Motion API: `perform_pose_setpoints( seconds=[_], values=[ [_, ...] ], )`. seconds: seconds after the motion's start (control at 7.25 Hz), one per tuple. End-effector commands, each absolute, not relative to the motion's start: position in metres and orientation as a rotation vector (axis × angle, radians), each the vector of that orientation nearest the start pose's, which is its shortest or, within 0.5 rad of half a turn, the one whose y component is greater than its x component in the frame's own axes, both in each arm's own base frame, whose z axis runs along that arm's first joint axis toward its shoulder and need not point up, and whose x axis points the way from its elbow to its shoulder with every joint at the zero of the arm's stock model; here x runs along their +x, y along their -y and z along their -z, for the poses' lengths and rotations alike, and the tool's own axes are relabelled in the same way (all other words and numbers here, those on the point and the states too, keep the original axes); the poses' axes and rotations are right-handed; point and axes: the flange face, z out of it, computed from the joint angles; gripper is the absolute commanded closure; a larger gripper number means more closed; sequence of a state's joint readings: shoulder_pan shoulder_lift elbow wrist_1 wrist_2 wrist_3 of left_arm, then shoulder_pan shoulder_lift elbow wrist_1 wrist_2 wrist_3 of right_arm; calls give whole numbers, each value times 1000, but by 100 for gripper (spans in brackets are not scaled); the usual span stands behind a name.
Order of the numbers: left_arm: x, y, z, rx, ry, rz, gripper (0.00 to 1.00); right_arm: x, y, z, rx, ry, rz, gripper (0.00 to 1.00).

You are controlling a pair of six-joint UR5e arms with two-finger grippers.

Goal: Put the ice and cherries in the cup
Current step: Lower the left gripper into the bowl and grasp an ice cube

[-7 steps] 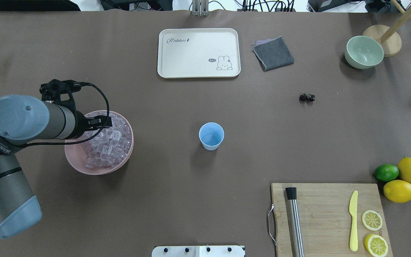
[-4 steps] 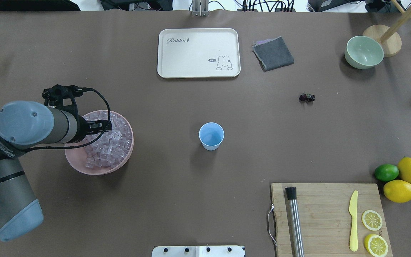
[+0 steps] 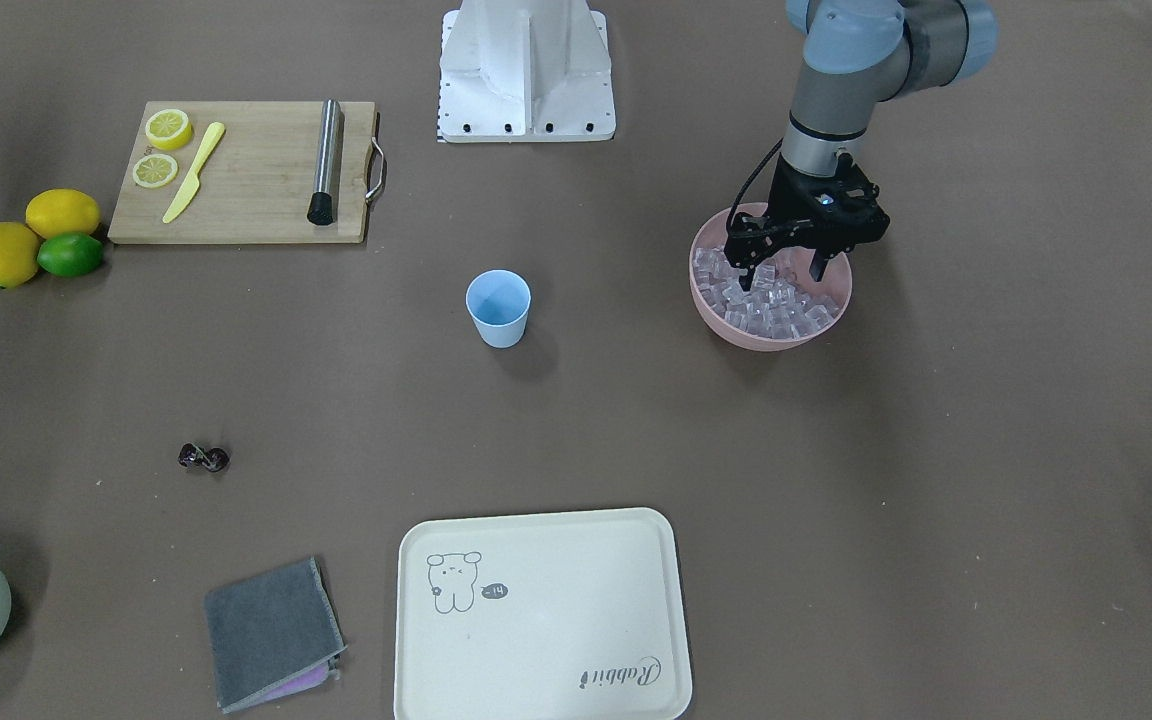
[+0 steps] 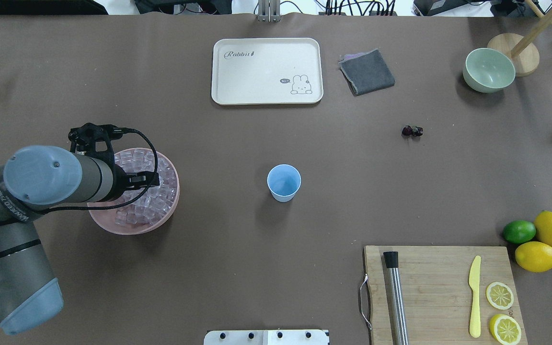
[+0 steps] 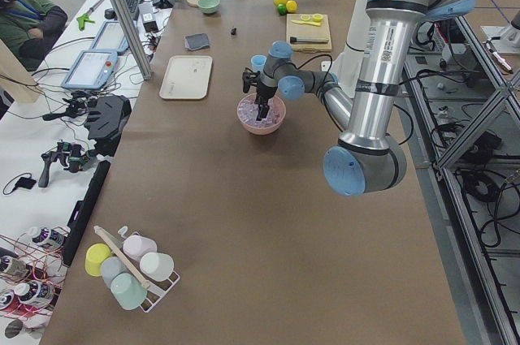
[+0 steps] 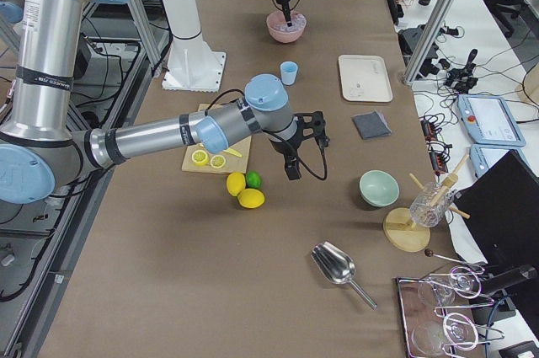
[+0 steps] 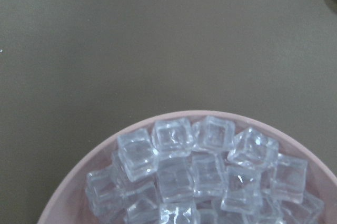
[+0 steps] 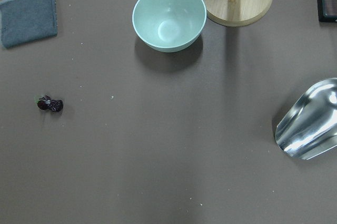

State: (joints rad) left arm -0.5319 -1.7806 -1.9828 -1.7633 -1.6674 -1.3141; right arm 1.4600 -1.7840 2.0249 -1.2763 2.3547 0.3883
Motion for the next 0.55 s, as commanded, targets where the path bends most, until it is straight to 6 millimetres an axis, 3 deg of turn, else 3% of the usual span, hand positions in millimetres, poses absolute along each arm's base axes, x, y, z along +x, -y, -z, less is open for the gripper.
perform_pose_setpoints(
  seconds=[0.0, 0.41],
  values=[
    [417, 373, -343, 250, -787, 127, 3, 17, 417, -495, 300, 865, -47, 0],
    [418, 373, -351, 258, -766, 89, 3, 17, 416, -494, 303, 865, -48, 0]
  ],
)
